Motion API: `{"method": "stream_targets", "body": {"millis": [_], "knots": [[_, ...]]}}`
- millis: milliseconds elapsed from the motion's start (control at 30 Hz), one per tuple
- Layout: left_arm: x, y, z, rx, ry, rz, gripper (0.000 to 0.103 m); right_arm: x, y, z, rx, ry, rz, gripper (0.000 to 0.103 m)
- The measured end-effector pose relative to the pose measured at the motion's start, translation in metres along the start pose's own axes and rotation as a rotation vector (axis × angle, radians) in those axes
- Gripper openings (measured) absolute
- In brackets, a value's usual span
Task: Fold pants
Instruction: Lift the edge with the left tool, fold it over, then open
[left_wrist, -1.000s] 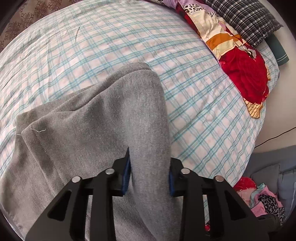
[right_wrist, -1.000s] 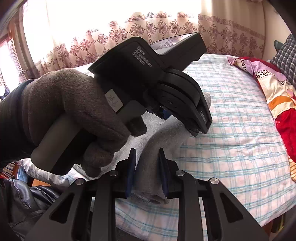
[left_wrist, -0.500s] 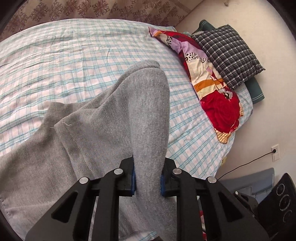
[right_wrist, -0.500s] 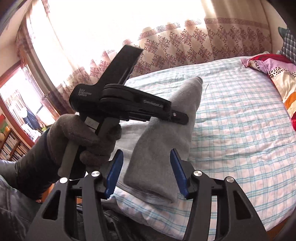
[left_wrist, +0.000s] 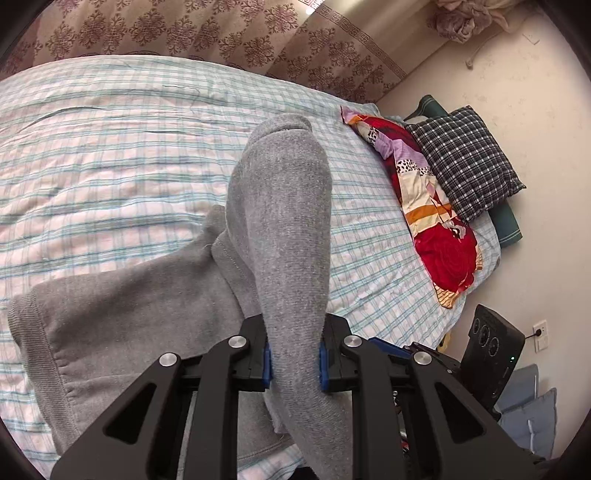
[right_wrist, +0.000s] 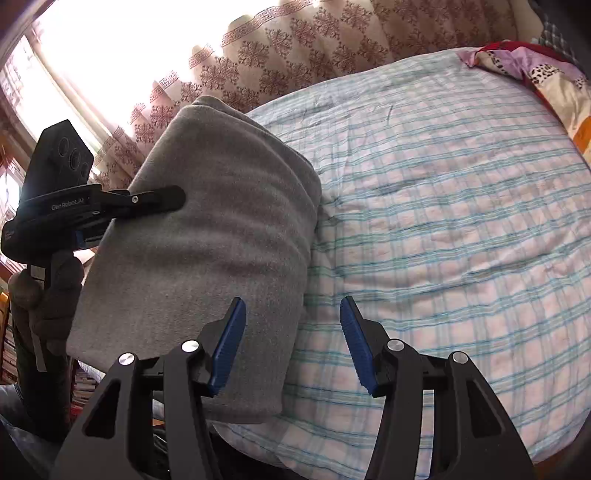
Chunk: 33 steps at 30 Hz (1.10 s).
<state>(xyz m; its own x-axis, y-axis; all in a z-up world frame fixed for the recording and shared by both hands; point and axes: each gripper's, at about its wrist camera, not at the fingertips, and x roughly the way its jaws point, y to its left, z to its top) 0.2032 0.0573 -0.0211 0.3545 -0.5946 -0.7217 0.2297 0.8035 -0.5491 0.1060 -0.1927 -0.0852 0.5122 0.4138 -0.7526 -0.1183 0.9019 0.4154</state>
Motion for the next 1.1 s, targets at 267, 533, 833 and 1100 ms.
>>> {"method": "stream_targets", "body": {"millis": [267,533,833,1100], "knots": [[-0.043,0.075,-0.01,-0.115,-0.056,0.045,0.017,0.036,0.047,0.0,-0.076,0.073,0.043,0.053],[-0.059,0.138,-0.031,-0.204,-0.067,0.087,0.017,0.071,0.101,-0.009,-0.199,0.159,0.066,0.055],[-0.041,0.19,-0.045,-0.288,-0.047,0.086,0.017,0.102,0.126,-0.018,-0.256,0.212,0.03,0.058],[-0.037,0.186,-0.049,-0.206,-0.05,0.222,0.036,0.099,0.123,-0.021,-0.25,0.212,0.052,0.058]]}}
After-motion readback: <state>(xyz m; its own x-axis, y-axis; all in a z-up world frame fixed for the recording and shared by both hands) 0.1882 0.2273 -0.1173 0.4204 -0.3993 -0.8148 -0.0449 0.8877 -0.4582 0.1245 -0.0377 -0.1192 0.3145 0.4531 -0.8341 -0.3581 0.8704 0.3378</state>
